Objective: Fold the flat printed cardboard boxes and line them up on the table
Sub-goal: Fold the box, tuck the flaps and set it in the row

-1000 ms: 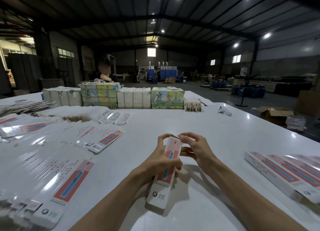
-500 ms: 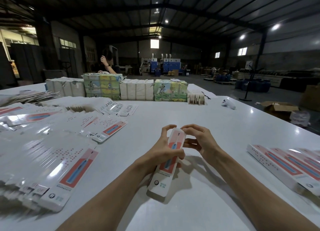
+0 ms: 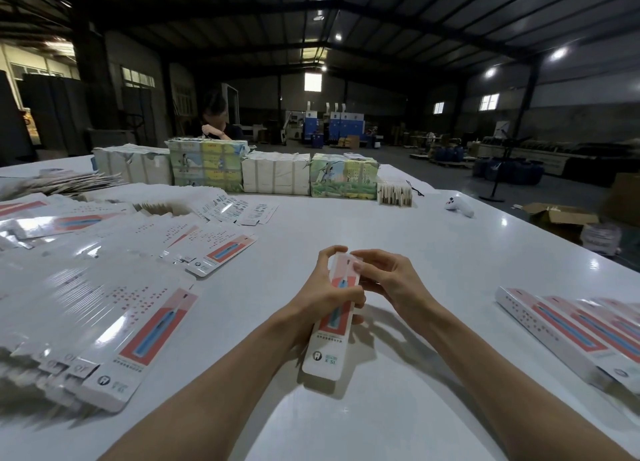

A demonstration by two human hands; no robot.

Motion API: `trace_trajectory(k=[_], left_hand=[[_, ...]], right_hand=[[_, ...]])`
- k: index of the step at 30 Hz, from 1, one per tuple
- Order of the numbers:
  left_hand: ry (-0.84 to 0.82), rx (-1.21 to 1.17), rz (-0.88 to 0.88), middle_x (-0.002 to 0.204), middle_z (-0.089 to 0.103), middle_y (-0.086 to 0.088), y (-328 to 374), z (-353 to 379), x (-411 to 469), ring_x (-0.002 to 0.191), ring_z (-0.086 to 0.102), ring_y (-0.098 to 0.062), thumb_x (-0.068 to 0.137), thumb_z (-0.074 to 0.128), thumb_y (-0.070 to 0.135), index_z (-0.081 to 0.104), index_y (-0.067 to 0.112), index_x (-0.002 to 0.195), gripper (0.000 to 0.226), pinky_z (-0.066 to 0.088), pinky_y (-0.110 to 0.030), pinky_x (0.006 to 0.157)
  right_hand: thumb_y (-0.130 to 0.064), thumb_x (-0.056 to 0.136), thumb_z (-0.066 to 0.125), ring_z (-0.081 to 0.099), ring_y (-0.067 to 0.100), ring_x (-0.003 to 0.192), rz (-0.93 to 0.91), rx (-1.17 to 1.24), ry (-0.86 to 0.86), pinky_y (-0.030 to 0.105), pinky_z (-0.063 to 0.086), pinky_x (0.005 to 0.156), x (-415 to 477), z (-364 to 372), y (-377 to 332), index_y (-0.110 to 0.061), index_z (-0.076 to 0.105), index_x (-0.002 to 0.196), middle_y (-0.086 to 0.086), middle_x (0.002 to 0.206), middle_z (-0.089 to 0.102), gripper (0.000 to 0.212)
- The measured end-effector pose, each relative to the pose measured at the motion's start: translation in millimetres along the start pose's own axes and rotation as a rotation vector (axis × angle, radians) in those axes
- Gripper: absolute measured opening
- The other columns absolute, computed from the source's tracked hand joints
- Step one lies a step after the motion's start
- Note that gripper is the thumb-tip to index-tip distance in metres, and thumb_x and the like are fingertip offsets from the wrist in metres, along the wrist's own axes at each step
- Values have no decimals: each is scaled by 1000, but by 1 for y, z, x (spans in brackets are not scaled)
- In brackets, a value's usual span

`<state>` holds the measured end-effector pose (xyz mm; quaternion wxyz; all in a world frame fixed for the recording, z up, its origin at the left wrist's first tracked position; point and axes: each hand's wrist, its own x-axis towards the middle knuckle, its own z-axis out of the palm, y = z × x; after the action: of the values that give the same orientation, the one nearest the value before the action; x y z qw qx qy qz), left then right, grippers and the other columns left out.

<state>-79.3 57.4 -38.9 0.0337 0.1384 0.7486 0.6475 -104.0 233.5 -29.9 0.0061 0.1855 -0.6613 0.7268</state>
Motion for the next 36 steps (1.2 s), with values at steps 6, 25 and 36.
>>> trace_trajectory(k=[6, 25, 36], left_hand=[[18, -47, -28, 115, 61, -16, 1, 2, 1, 76, 76, -25, 75, 83, 17, 30, 41, 140, 87, 62, -31, 66], [130, -422, -90, 126, 70, -17, 6, 12, -1, 115, 72, -32, 111, 48, 39, 44, 23, 144, 37, 59, -43, 100], [-57, -183, -21, 95, 73, -12, 0, 10, -2, 86, 71, -21, 106, 49, 1, 73, 3, 119, 26, 60, -28, 86]], right_hand=[[-18, 97, 75, 76, 32, 104, -7, -52, 1, 34, 63, 83, 2, 1, 3, -7, 73, 121, 14, 112, 78, 26], [-38, 99, 64, 64, 31, 104, -111, -1428, 91, 34, 49, 75, -40, 1, -29, -14, 50, 130, 11, 126, 66, 41], [-29, 103, 63, 60, 22, 119, 238, -1810, 355, 39, 48, 107, -112, -104, -29, -15, 49, 141, 7, 137, 57, 43]])
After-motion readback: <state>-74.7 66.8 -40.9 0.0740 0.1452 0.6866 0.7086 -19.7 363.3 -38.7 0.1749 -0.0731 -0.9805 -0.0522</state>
